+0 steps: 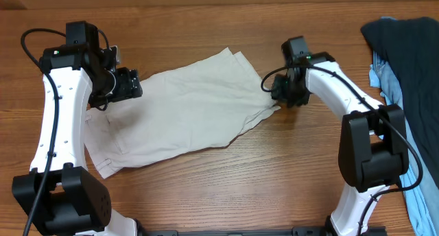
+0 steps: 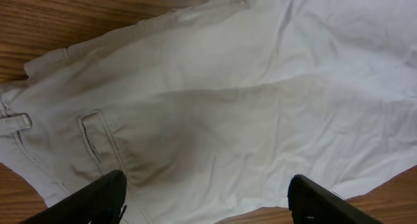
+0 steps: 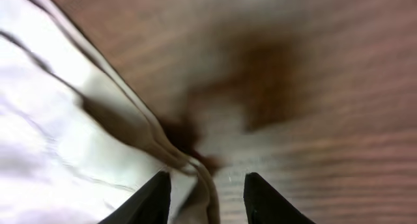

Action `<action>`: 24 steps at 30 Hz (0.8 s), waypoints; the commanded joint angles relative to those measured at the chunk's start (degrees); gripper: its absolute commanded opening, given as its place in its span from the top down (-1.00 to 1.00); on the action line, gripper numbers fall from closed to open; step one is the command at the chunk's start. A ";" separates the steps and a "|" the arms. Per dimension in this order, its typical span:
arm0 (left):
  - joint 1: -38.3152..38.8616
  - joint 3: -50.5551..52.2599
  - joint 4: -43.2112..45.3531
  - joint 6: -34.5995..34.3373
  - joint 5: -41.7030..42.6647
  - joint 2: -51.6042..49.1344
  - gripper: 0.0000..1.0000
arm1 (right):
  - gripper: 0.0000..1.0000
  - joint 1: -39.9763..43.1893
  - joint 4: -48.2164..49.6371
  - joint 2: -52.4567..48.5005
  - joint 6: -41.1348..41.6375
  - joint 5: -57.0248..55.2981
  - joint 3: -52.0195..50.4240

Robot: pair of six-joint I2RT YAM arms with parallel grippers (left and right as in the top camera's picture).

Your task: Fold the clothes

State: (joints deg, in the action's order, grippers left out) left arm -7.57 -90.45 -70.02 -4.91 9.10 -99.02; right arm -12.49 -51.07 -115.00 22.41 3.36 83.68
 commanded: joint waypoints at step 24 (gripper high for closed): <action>0.11 0.04 -0.46 -0.02 2.99 0.28 -0.65 | -0.15 -1.68 48.00 -18.08 -13.29 29.14 7.89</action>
State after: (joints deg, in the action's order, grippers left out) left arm -7.57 -90.43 -70.50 -4.91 10.85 -99.02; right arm -13.54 -3.64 -132.03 8.97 32.99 91.02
